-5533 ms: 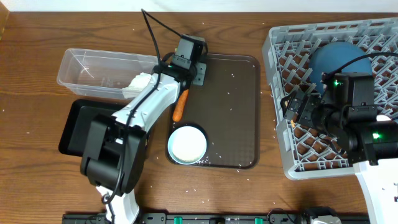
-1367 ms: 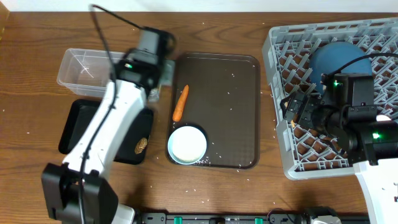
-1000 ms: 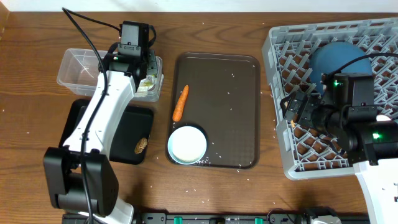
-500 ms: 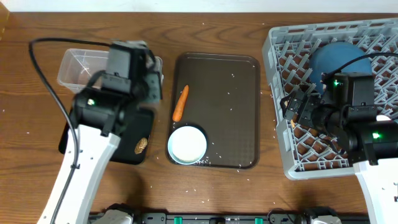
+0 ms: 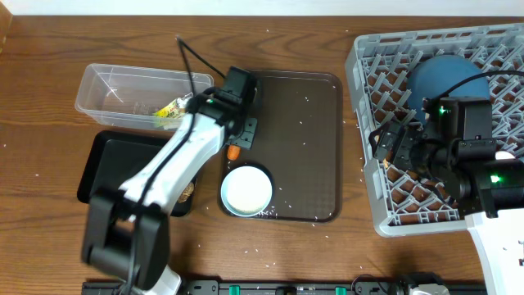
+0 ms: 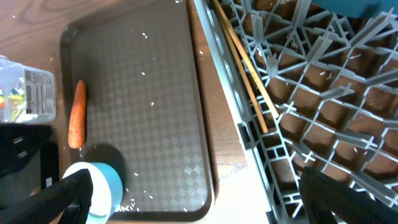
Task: Sort waste into correct bins and load items into the dishwasher rack
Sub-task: 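Reach the left gripper to the orange carrot and grasp it, then carry the carrot with the left gripper onto the black tray and release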
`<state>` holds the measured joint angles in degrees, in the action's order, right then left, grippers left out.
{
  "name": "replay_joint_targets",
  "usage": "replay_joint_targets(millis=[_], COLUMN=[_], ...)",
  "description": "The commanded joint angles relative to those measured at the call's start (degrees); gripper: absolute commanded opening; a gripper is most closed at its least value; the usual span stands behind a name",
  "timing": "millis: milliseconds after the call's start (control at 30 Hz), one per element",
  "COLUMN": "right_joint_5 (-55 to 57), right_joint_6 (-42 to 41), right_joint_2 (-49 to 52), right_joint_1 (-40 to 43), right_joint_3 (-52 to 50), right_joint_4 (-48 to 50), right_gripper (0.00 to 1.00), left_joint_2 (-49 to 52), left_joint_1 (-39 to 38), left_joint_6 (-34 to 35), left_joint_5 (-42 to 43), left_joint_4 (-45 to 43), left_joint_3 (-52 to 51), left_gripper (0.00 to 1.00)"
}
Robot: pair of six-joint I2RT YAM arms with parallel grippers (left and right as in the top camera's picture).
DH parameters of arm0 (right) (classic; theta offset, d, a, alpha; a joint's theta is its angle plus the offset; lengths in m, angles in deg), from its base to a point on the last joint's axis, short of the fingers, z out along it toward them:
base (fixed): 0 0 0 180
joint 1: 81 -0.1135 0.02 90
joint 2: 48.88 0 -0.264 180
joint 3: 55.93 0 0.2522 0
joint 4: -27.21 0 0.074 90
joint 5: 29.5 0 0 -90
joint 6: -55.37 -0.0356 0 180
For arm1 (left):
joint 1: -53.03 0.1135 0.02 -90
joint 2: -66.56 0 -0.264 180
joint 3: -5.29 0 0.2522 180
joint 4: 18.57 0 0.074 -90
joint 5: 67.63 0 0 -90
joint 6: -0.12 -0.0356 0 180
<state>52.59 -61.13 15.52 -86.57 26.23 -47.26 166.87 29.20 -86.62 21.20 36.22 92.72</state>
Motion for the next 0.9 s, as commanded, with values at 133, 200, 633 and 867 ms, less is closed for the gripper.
replay_joint_targets(millis=[133, 200, 633, 867], right_joint_5=[-0.1, 0.0, 0.0, 0.0], right_joint_6=[0.9, 0.9, 0.9, 0.9], right_joint_2=[-0.3, -0.3, -0.3, -0.3], right_joint_1=[0.6, 0.6, 0.6, 0.6], right_joint_3=[0.2, 0.2, 0.2, 0.2], right_joint_4=[-0.9, -0.9, -1.1, -2.1], right_gripper=[0.99, 0.99, 0.99, 0.99], left_joint_2=[7.8, 9.2, 11.1, 11.3], left_joint_1=[-0.1, -0.1, -0.5, -0.5], left_joint_6=[-2.6, -2.6, -2.6, -2.6], left_joint_5=[-2.3, -2.9, -0.3, -0.3], left_joint_4=[-0.9, -1.6, -3.8, -6.5], left_joint_3=[-0.3, -0.3, -0.4, -2.3], left_gripper=[0.56, 0.55, 0.34, 0.35])
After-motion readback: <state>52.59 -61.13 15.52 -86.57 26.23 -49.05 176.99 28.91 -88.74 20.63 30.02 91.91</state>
